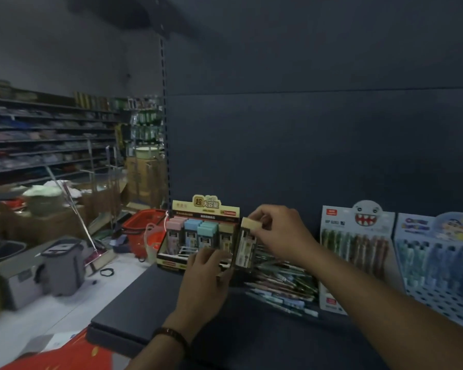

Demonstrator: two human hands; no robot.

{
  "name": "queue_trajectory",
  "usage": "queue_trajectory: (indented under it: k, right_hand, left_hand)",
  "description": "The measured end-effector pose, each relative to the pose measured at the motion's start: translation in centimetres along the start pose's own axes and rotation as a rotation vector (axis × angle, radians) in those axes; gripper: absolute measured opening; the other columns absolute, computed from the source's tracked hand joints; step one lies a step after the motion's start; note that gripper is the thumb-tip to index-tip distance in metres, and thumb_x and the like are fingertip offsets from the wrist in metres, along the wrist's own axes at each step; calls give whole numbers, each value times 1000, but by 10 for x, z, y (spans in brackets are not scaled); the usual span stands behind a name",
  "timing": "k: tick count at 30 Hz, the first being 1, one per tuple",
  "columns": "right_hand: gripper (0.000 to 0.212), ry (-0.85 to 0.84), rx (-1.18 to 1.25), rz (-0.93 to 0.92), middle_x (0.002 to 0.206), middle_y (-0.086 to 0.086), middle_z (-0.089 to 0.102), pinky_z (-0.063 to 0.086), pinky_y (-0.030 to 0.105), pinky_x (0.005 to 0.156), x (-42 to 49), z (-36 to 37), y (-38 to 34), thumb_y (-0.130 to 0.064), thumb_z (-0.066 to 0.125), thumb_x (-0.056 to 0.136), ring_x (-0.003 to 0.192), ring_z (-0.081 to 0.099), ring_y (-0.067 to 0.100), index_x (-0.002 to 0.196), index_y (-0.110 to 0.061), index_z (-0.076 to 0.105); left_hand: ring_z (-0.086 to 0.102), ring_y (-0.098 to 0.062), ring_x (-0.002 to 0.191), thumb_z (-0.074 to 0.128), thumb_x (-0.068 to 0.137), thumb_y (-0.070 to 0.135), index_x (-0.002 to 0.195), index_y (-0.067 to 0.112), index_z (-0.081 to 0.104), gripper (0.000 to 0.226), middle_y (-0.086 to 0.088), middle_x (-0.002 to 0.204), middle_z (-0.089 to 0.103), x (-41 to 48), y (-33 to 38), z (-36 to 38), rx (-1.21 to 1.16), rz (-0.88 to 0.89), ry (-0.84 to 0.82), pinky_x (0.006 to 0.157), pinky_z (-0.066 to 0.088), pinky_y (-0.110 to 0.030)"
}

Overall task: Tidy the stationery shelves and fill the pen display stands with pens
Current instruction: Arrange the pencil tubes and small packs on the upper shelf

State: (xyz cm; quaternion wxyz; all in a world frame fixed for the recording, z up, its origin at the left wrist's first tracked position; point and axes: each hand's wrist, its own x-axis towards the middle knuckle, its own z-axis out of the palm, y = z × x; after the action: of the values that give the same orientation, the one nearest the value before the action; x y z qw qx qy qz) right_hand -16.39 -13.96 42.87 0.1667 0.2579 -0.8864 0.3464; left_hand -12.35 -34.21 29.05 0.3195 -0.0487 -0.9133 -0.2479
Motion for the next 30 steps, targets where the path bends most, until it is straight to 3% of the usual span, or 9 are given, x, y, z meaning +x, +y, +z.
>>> queue_trajectory:
  k: [5, 9, 12, 17, 25, 30]
  right_hand:
    - [14, 42, 31, 35, 93, -12, 68, 45, 18, 65, 40, 34, 2, -21, 75, 93, 86, 64, 6, 104, -31, 74]
    - [13, 77, 26, 44, 90, -12, 68, 58, 37, 74, 59, 56, 6, -24, 74, 94, 92, 64, 13, 99, -35, 70]
    - [13, 71, 1, 39, 85, -10, 69, 60, 43, 70, 65, 66, 10, -21, 72, 95, 77, 67, 12, 96, -33, 67]
    - [13, 35, -40, 44, 87, -13, 69, 60, 43, 68, 67, 76, 19, -21, 71, 95, 73, 67, 11, 93, -33, 66]
    - [12, 27, 11, 58, 97, -13, 70, 63, 45, 75, 69, 81, 25, -21, 72, 95, 83, 68, 8, 96, -32, 67]
    - [15, 12, -49, 45, 101, -9, 68, 62, 43, 75, 73, 83, 26, -19, 70, 96, 85, 66, 10, 95, -32, 62]
  left_hand:
    - [37, -25, 134, 66, 90, 30, 140, 35, 55, 52, 5, 142, 44, -3, -12, 13, 180, -37, -38, 112, 46, -43]
    - [36, -20, 134, 61, 88, 29, 137, 39, 56, 50, 6, 142, 42, -4, -12, 14, 187, -46, -16, 109, 48, -37]
    - [35, -23, 135, 59, 87, 27, 136, 40, 58, 50, 4, 141, 43, -5, -15, 16, 185, -38, -8, 110, 47, -39]
    - [34, -27, 137, 54, 87, 28, 135, 40, 59, 49, 1, 142, 43, -3, -11, 16, 229, -29, -18, 111, 46, -40]
    - [33, -26, 138, 55, 87, 29, 134, 39, 62, 49, 2, 141, 43, -5, -13, 18, 226, -22, 2, 111, 46, -37]
    - [38, -26, 133, 47, 83, 30, 128, 37, 66, 49, 2, 136, 46, -6, -11, 16, 196, -23, 34, 103, 52, -37]
